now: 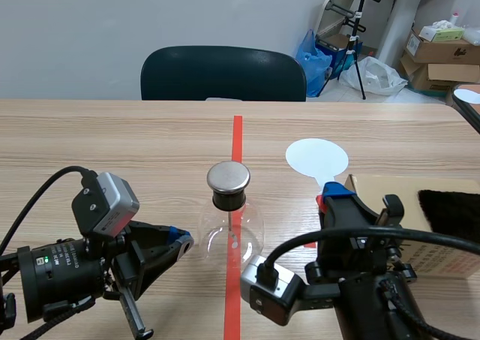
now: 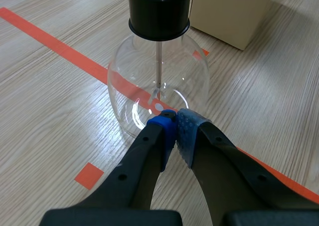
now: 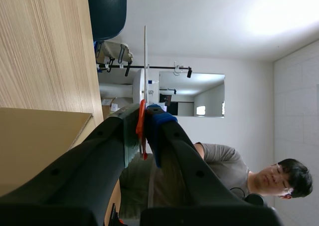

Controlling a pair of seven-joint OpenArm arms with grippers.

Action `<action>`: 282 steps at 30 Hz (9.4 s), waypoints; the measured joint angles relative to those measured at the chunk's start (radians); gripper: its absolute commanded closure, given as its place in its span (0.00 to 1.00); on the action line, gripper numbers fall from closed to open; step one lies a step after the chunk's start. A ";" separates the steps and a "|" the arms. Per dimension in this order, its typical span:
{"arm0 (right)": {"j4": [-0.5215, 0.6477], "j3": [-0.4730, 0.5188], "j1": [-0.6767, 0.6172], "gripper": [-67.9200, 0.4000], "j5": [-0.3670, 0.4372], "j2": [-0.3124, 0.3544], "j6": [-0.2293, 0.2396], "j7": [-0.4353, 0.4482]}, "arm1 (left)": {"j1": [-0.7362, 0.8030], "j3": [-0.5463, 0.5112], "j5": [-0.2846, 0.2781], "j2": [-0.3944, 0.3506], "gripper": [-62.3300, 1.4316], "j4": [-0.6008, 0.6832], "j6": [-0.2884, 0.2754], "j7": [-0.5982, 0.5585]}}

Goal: Do the electroscope experiment

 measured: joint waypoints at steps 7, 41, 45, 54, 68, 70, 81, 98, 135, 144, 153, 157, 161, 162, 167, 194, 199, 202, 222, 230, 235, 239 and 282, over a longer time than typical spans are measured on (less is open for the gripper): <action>0.000 0.000 0.000 0.98 0.000 0.000 0.000 -0.008 | 0.000 0.000 0.000 0.000 0.93 0.000 0.000 0.000; 0.000 0.000 0.000 0.98 0.000 0.000 0.000 -0.008 | 0.000 0.000 0.000 0.000 0.93 0.000 0.000 0.000; 0.000 0.000 0.000 0.98 0.000 0.000 0.000 -0.008 | 0.000 0.000 0.000 0.000 0.93 0.000 0.000 0.000; 0.000 0.000 0.000 0.98 0.000 0.000 0.000 -0.008 | 0.000 0.000 0.000 0.000 0.93 0.000 0.000 0.000; 0.000 0.000 0.000 0.98 0.000 0.000 0.000 -0.008 | 0.000 0.000 0.000 0.000 0.93 0.000 0.000 0.000; 0.000 0.000 0.000 0.98 0.000 0.000 0.000 -0.007 | 0.000 0.000 0.000 0.000 0.93 0.000 0.000 0.000; 0.000 0.000 0.000 0.98 0.000 0.000 0.000 0.131 | 0.000 0.000 0.000 0.000 0.93 0.000 0.000 0.008; 0.000 0.000 0.000 0.98 0.000 0.000 0.000 0.382 | 0.000 0.000 0.000 0.000 0.93 0.000 0.000 0.008; 0.000 0.000 0.000 0.98 0.000 0.000 0.000 0.420 | 0.000 0.000 0.000 0.000 0.93 0.000 0.000 0.008; 0.000 0.000 0.000 0.98 0.000 0.000 0.000 0.399 | 0.000 0.000 0.000 0.000 0.93 0.000 0.000 0.008; 0.005 0.001 0.000 0.98 0.000 0.000 0.000 0.262 | 0.000 0.000 0.000 0.000 0.93 0.000 0.000 0.008; 0.022 0.001 0.000 0.98 0.000 0.000 0.000 0.187 | 0.000 0.000 0.000 0.000 0.93 0.000 0.000 0.008; 0.022 0.001 0.000 0.98 0.000 0.000 0.000 0.095 | 0.000 0.000 0.000 0.000 0.93 0.000 0.000 0.008; 0.022 0.001 0.000 0.98 0.000 0.000 0.000 0.076 | 0.000 0.000 0.000 0.000 0.93 0.000 0.000 0.008; 0.022 0.010 0.000 0.98 0.000 0.000 0.000 0.037 | 0.000 0.000 0.000 0.000 0.93 0.000 0.000 0.008; 0.022 0.025 0.000 0.98 0.000 0.000 0.000 -0.049 | 0.000 0.000 0.000 0.000 0.93 0.000 0.000 0.008; 0.022 0.025 0.000 0.98 0.000 0.000 0.000 0.017 | 0.000 0.000 0.000 0.000 0.93 0.000 0.000 0.008; 0.022 0.025 0.000 0.98 0.000 0.000 0.000 0.096 | 0.000 0.000 0.000 0.000 0.93 0.000 0.000 0.008; 0.022 0.025 0.000 0.98 0.000 0.000 0.000 0.470 | 0.000 0.000 0.000 0.000 0.93 0.000 0.000 0.008; 0.022 0.025 0.000 0.98 0.000 0.000 0.004 0.484 | 0.000 0.000 0.000 0.000 0.93 0.000 0.000 0.008; 0.022 0.025 0.000 0.98 0.000 0.000 0.004 0.484 | 0.000 0.000 0.000 0.000 0.93 0.000 0.000 0.008; 0.022 0.025 0.000 0.98 0.000 0.000 0.004 0.484 | 0.000 0.000 0.000 0.000 0.93 0.000 0.002 0.008; 0.022 0.025 0.000 0.98 0.000 0.000 0.004 0.034 | 0.000 0.000 0.000 0.000 0.93 0.000 0.011 0.008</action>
